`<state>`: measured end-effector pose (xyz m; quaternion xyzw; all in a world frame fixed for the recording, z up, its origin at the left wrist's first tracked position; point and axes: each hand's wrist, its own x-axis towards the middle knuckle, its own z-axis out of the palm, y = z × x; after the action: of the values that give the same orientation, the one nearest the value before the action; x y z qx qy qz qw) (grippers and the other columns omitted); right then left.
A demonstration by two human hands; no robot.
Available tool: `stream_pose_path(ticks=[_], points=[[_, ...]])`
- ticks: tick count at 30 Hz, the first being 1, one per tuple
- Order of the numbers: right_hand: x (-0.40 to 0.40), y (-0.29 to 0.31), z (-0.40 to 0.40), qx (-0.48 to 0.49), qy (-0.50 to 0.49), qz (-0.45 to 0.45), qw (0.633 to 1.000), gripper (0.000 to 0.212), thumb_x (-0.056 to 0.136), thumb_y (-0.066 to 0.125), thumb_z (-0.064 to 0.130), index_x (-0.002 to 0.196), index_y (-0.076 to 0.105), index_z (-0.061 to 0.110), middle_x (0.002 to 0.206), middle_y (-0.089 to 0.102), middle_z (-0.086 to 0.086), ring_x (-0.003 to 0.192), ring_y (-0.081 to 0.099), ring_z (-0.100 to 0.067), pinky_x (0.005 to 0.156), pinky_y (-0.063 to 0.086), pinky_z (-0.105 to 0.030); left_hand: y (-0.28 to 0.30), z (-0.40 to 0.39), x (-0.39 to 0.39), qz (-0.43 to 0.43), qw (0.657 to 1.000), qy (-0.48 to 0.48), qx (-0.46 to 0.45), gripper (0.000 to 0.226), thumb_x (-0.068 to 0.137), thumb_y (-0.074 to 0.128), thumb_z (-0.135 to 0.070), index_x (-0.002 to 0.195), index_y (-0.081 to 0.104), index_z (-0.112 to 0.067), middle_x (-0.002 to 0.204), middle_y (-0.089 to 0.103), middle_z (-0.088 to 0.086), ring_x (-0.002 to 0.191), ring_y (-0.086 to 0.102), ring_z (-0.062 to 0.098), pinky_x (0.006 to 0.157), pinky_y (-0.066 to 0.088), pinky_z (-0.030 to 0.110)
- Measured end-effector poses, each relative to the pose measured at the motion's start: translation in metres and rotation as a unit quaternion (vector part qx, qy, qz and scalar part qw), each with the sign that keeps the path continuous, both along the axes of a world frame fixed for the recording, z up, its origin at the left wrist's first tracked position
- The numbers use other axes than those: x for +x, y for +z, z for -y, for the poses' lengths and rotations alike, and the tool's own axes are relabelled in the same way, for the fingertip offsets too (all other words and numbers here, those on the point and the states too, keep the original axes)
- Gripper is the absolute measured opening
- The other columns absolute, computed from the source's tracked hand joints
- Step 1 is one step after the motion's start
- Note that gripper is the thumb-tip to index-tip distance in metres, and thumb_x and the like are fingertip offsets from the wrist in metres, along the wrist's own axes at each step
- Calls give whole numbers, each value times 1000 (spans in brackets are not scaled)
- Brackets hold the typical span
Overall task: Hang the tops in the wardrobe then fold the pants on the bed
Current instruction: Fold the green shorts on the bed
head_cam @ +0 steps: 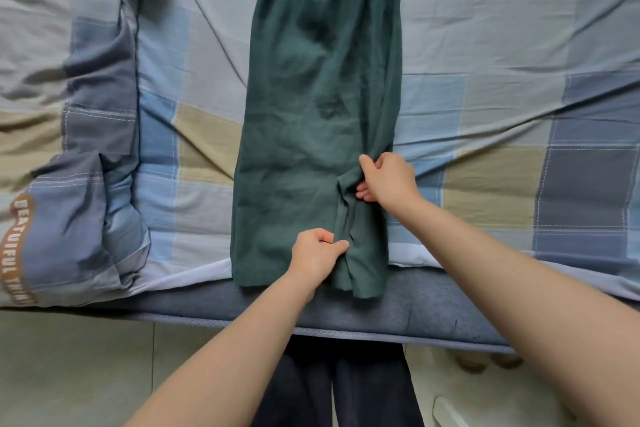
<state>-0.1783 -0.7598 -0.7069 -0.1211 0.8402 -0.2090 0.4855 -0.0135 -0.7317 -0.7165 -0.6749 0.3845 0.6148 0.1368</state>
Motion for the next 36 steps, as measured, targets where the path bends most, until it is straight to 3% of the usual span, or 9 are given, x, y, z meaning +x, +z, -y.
stream_pose_path(ticks=[4,8,11,15,17,26,33,35,36], points=[[3,2,-33,-131,117,-47,983,10,90,55,11,85,62,6,84,72,-5,81,69,-20,82,52,-31,-2,13,17,-18,999,-34,14,29,80,75,-16,62,53,-18,55,51,-1,57,48,22,72,56,42],[-11,4,-73,-249,563,-139,776,42,76,50,-12,111,69,4,124,64,-15,122,56,-35,104,43,-36,9,40,43,-61,936,-336,-85,12,89,62,-23,78,63,-18,71,71,0,69,68,24,71,56,35],[-28,1,-84,-217,723,-239,611,55,87,30,5,134,56,14,144,49,-8,134,45,-28,108,39,-46,11,82,68,-91,709,-619,-327,15,88,52,-17,98,63,-19,98,69,3,97,63,30,80,49,38],[-35,-14,-77,-201,769,-265,545,52,92,31,10,141,48,18,145,48,-4,132,47,-25,105,41,-50,3,149,106,-170,409,-775,-451,53,88,33,-10,134,58,-15,141,56,5,132,51,29,108,41,48],[-34,-20,-72,-208,774,-282,528,52,93,32,11,142,47,19,142,52,-2,131,48,-24,106,40,-50,-5,172,117,-156,350,-817,-431,62,89,28,-9,148,40,-19,155,37,3,142,35,27,115,27,53],[-32,-19,-64,-186,682,-128,695,61,87,53,12,144,39,30,148,40,11,143,25,-8,119,4,-34,-16,154,99,-111,442,-769,-448,64,84,25,-7,144,47,-17,150,44,6,136,44,26,109,36,56],[-36,10,-62,-141,647,-27,749,63,82,39,8,140,45,30,147,42,14,140,29,-4,120,13,-32,16,158,102,-149,411,-805,-400,57,90,30,-10,142,50,-25,149,46,0,138,43,23,111,34,56],[-33,19,-66,-138,521,74,839,45,84,39,9,118,63,26,122,64,11,112,54,-7,105,35,-30,18,142,104,-182,495,-794,-302,53,100,31,-9,146,41,-32,155,35,-10,146,28,14,121,19,46],[-33,22,-70,-130,414,148,889,31,89,42,10,105,67,19,105,69,9,96,58,-8,92,43,-29,24,135,102,-198,617,-737,-191,46,102,34,-12,143,45,-30,152,40,-10,143,32,11,121,19,42]])
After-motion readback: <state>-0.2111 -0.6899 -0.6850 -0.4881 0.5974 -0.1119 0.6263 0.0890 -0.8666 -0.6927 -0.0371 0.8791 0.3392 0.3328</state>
